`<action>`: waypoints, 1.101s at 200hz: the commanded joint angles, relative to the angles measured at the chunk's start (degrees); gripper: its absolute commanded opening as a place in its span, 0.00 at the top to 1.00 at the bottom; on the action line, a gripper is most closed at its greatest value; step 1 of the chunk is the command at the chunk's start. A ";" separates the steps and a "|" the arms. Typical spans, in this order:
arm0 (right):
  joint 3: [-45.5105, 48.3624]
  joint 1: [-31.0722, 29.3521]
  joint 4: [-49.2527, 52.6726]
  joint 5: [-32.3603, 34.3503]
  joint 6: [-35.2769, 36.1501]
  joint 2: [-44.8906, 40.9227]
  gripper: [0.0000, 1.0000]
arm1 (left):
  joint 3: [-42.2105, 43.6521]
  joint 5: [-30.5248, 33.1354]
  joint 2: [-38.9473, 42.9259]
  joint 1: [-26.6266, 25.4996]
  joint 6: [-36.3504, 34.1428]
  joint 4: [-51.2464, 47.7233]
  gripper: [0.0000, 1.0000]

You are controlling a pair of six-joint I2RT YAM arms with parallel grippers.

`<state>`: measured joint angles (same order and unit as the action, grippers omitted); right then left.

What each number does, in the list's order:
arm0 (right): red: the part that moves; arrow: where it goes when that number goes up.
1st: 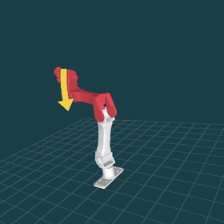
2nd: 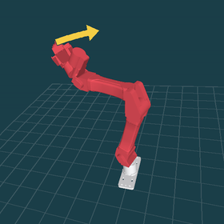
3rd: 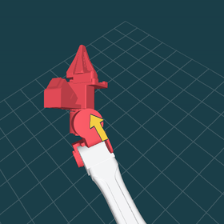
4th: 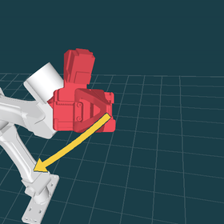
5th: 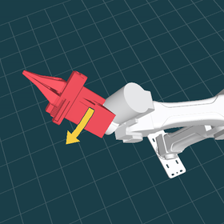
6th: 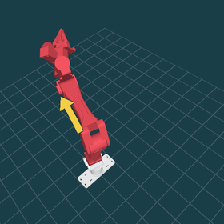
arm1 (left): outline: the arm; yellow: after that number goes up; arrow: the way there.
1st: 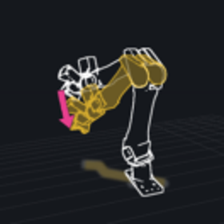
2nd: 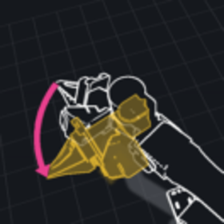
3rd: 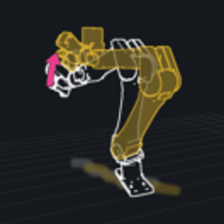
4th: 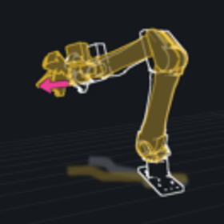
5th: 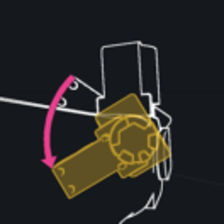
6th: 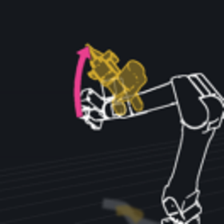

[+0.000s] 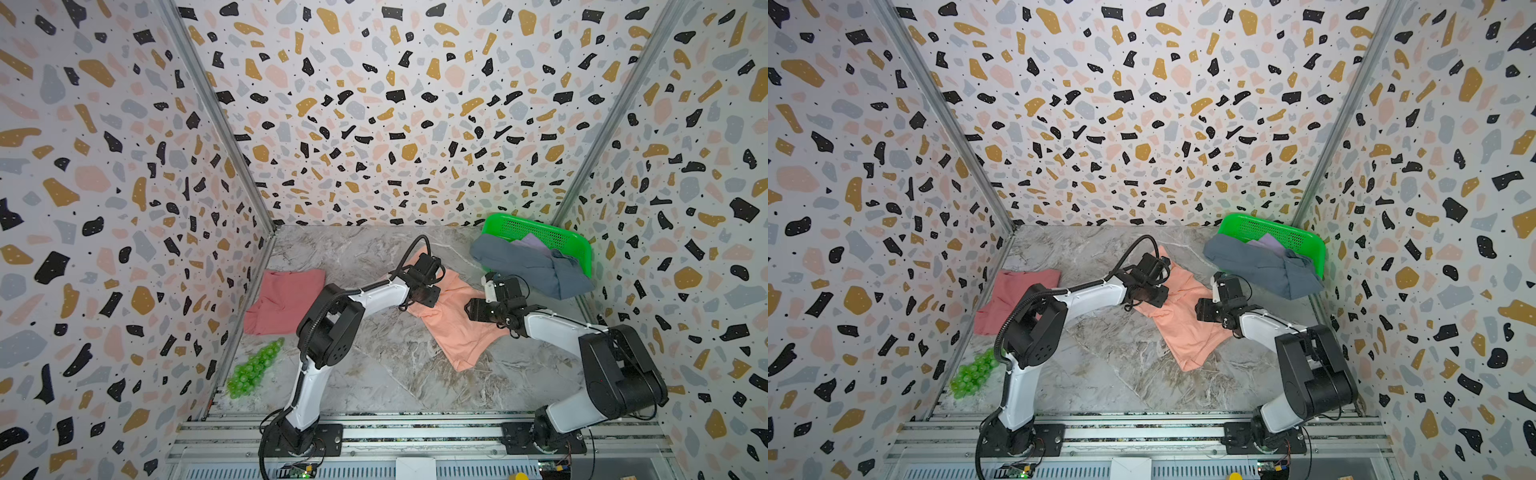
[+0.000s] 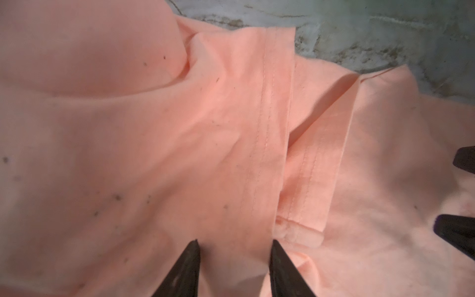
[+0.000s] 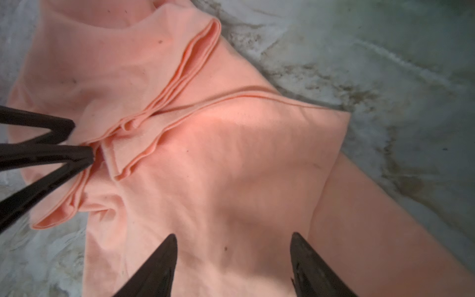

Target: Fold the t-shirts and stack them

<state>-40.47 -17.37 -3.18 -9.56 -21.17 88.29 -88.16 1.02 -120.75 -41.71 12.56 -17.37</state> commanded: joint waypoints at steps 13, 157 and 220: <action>0.30 0.14 -2.08 0.17 1.69 1.44 0.36 | -2.42 1.52 -1.85 -0.07 0.71 0.48 0.74; -6.06 0.81 13.02 3.56 5.81 -20.31 1.00 | -3.21 -6.52 17.04 20.42 8.11 2.67 1.00; -22.12 -20.01 19.37 -3.85 8.58 -21.05 1.00 | -33.27 -6.34 -5.09 22.29 10.11 -1.58 1.00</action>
<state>-54.92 -27.51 12.86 -10.41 -15.46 64.88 -110.13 -3.79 -118.76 -19.81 19.70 -18.13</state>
